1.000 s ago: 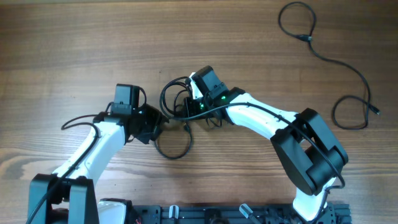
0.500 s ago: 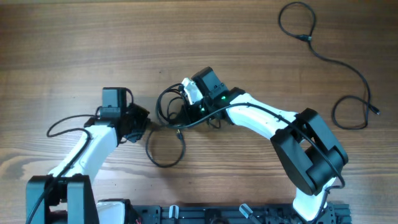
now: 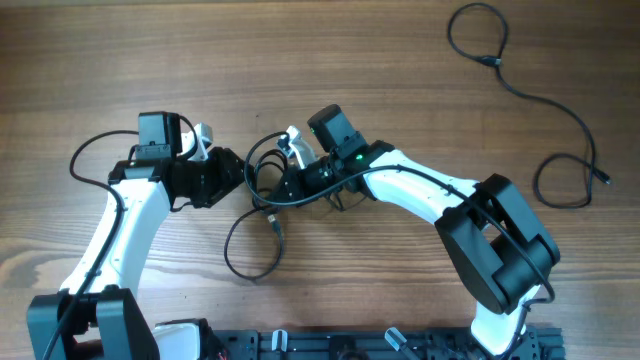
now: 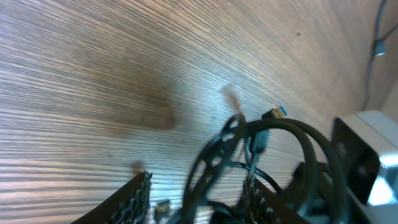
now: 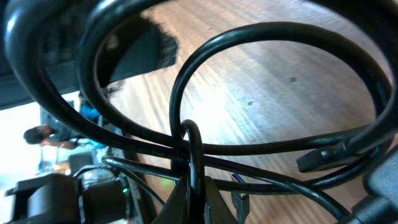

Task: Untangle cables

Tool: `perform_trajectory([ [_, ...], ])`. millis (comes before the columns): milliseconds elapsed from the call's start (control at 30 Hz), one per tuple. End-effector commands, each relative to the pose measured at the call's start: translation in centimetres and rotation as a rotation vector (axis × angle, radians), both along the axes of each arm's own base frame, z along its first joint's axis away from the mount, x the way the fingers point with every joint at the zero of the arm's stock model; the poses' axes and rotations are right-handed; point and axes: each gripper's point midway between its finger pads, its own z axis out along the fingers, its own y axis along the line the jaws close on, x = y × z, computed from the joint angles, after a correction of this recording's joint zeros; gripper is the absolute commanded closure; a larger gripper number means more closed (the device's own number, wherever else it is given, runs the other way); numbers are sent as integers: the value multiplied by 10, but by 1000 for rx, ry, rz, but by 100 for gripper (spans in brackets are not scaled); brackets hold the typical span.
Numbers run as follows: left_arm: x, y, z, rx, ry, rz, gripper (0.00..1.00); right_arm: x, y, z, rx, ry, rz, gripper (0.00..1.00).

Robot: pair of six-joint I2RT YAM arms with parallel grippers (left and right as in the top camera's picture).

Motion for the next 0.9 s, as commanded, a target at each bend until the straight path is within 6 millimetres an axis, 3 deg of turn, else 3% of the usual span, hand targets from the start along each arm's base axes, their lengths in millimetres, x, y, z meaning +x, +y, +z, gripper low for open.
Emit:
perform_trajectory([
  [0, 2, 9, 0, 73, -39, -41, 52, -16, 5, 25, 94, 45, 67, 96],
  [33, 2, 8, 0, 72, -38, -43, 52, -16, 4, 24, 90, 51, 62, 96],
  [100, 1, 9, 0, 81, -45, -62, 69, -13, 0, 22, 76, 72, 43, 96],
  [300, 1, 17, -5, 132, -34, -46, 57, 6, -38, -2, -67, 147, -85, 96],
  [333, 0, 12, -2, 114, -59, -93, 53, 6, -42, -2, -72, 166, -93, 96],
  [433, -11, -29, 23, -72, -248, -399, 47, -1, -39, 7, -17, 188, -48, 96],
  [533, -17, -45, 38, -164, -339, -503, 34, -5, -38, 11, 9, 208, -28, 96],
  [667, -19, -55, 33, -130, -337, -543, 34, -14, -34, 20, 58, 230, 20, 96],
  [800, -19, -52, 18, -36, -258, -506, 32, -20, -32, 28, 102, 251, 53, 96],
  [833, -19, -52, 15, -24, -246, -501, 35, -22, -31, 32, 120, 263, 65, 96],
  [867, -20, -53, 14, -24, -240, -507, 44, -24, -31, 34, 133, 271, 74, 96],
])
